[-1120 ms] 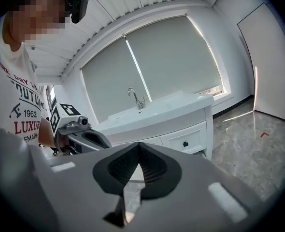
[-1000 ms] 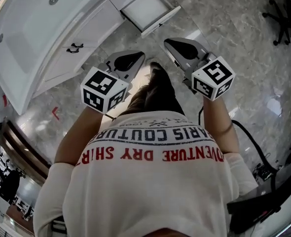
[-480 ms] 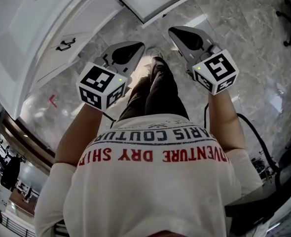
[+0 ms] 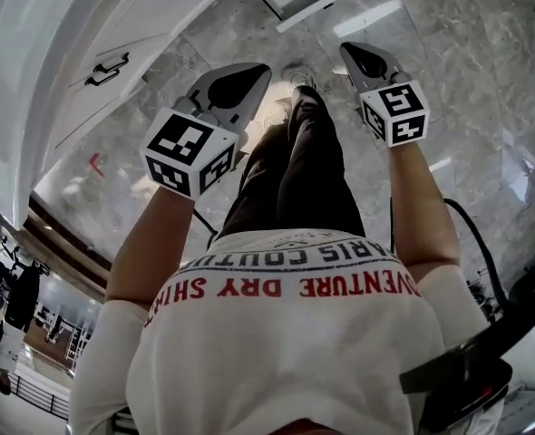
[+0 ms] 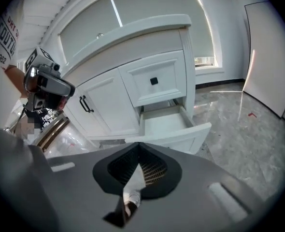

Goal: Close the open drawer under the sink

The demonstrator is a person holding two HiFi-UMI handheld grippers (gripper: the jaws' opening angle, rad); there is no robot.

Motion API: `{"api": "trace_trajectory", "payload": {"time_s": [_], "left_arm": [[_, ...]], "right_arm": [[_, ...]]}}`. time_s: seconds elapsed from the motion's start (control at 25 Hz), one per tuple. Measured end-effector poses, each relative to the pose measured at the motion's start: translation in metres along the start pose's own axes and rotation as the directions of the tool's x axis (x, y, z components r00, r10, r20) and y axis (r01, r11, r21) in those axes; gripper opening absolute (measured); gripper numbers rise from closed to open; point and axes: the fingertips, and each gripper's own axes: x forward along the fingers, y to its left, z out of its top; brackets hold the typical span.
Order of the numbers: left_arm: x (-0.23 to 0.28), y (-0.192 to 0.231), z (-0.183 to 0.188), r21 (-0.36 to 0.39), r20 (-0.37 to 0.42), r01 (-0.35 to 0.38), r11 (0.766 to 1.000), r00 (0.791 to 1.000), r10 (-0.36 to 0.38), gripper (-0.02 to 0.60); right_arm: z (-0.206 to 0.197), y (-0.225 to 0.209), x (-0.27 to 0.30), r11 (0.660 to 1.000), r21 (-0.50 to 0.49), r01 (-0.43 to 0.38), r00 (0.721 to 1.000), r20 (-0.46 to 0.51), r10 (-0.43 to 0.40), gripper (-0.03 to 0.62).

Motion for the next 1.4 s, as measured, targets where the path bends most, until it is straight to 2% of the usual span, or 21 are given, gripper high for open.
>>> {"api": "trace_trajectory", "payload": {"time_s": [0.16,0.32,0.56,0.92,1.4], "left_arm": [[0.005,0.018,-0.028,-0.039,-0.023,-0.013,0.999,1.0,0.012,0.002],[0.006,0.024,-0.039,-0.059,-0.039,-0.017,0.998,0.999,0.015,0.002],[0.005,0.042,-0.045,-0.083,-0.034,-0.047,0.995,0.998,0.044,0.002],[0.014,0.063,-0.041,-0.099,-0.023,-0.072,0.992,0.997,0.07,0.002],[0.015,0.071,-0.041,-0.109,-0.02,-0.075,0.991,0.997,0.073,0.002]], "right_arm": [[-0.032,-0.006,0.03,1.0,0.019,0.019,0.999,-0.043,-0.018,0.002],[-0.046,-0.013,0.05,0.999,0.027,0.026,0.997,-0.073,-0.024,0.002],[-0.049,-0.014,0.084,1.0,-0.006,0.008,0.995,-0.096,-0.008,0.002],[-0.044,-0.032,0.123,0.999,0.033,0.03,0.994,-0.103,-0.027,0.001],[-0.034,-0.039,0.138,0.999,0.03,0.043,0.996,-0.076,-0.041,0.002]]}}
